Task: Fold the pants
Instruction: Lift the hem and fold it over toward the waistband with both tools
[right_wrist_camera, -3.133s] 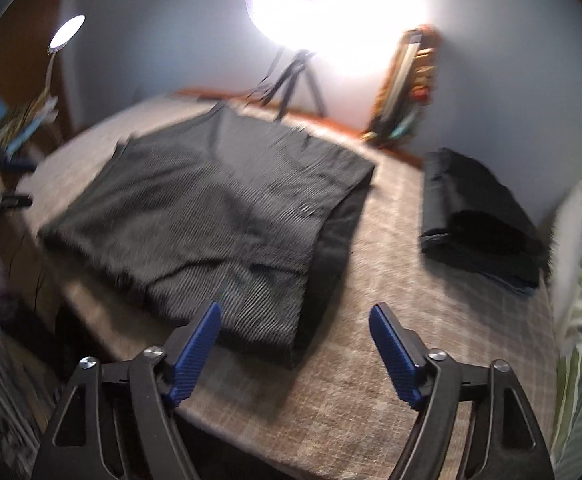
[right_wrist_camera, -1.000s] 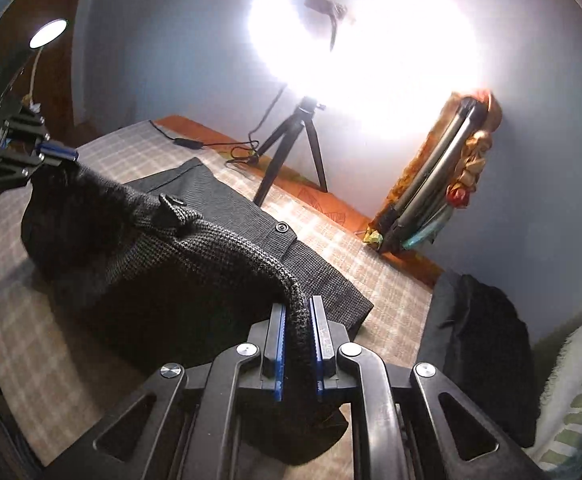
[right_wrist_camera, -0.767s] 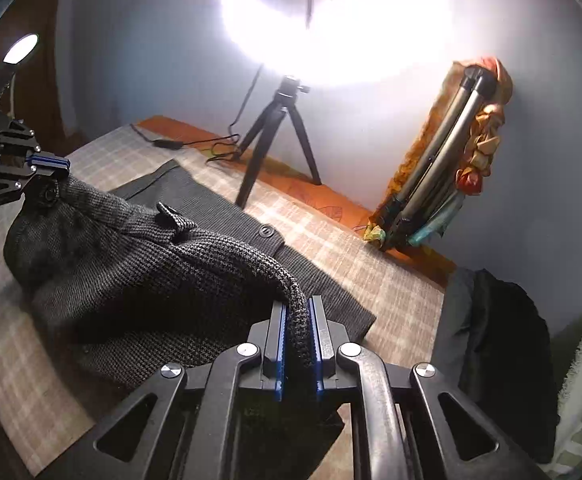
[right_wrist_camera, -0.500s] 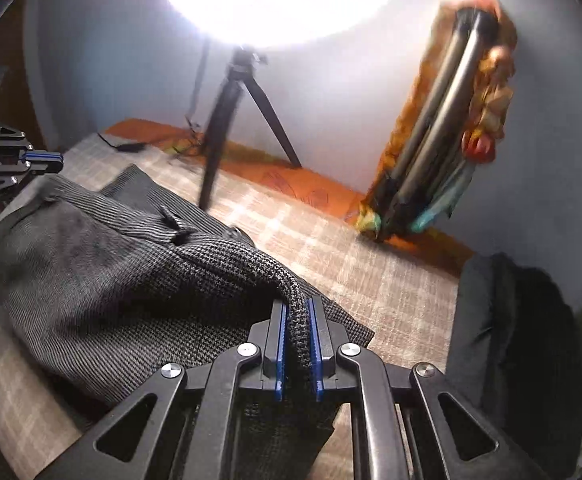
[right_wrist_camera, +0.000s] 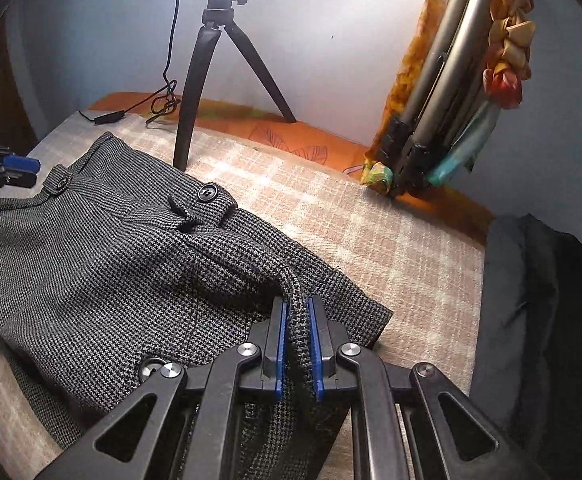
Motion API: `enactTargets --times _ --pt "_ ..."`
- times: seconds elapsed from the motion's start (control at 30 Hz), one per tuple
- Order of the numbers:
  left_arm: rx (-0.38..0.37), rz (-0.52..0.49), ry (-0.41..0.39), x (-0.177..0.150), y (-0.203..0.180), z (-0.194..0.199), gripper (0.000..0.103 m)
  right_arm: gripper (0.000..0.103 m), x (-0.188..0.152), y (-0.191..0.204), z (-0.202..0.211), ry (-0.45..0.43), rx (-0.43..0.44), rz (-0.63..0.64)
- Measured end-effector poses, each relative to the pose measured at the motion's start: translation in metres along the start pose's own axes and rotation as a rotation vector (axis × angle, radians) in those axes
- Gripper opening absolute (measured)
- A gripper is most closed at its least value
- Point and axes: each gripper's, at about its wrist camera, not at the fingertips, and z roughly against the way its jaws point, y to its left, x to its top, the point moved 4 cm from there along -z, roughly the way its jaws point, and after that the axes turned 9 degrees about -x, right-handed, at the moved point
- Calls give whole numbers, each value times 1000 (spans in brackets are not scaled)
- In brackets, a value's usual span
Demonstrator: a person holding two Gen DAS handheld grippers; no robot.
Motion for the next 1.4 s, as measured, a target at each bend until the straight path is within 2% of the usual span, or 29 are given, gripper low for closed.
enactTargets --times 0.07,0.13,0.2,0.33,0.5,0.53,0.57,0.63,0.7,0.8,0.83,0.9,0.97,1.07,1.27,1.33,1.4 --pt "29 -13 16 0 0 -8 38 8 0 1 0 2 -2 6" --pt "67 -7 29 0 3 -16 19 8 0 1 -1 4 -1 3" --pt "69 4 12 1 6 -16 8 8 -1 1 -2 6 2 -3" --pt "66 -2 -13 -1 8 -12 0 9 -4 2 -4 9 2 -1" --pt "109 -37 -61 -2 7 -5 0 9 -4 1 -5 14 13 -16" --pt "119 -41 -73 -2 8 -2 4 9 -4 0 -5 14 16 -18" --pt "110 -38 -65 -2 9 -3 9 9 -4 0 -4 13 18 -16" --pt "102 -15 -32 -3 14 -7 48 9 -5 0 -4 14 17 -4" --pt "122 -8 -29 -4 16 -12 52 9 -4 1 -4 16 16 -1" --pt "137 -20 -21 -2 15 -19 51 9 -4 2 -5 18 11 2" --pt "141 -26 -17 -1 14 -21 48 9 -4 3 -5 20 11 3" --pt "138 -48 -6 0 10 -26 33 9 -4 3 -6 23 11 5" --pt "176 -88 -6 1 4 -28 30 9 -4 3 -7 27 11 5" --pt "220 -147 -30 3 -6 -20 9 9 -4 3 -6 26 7 6" --pt "174 -128 -101 17 -4 16 9 9 -4 1 9 7 8 11" --pt "156 -124 -132 30 -4 27 8 9 -2 -4 17 -4 27 -20" --pt "170 -129 -167 48 -4 32 8 8 4 -11 24 -25 30 -40"
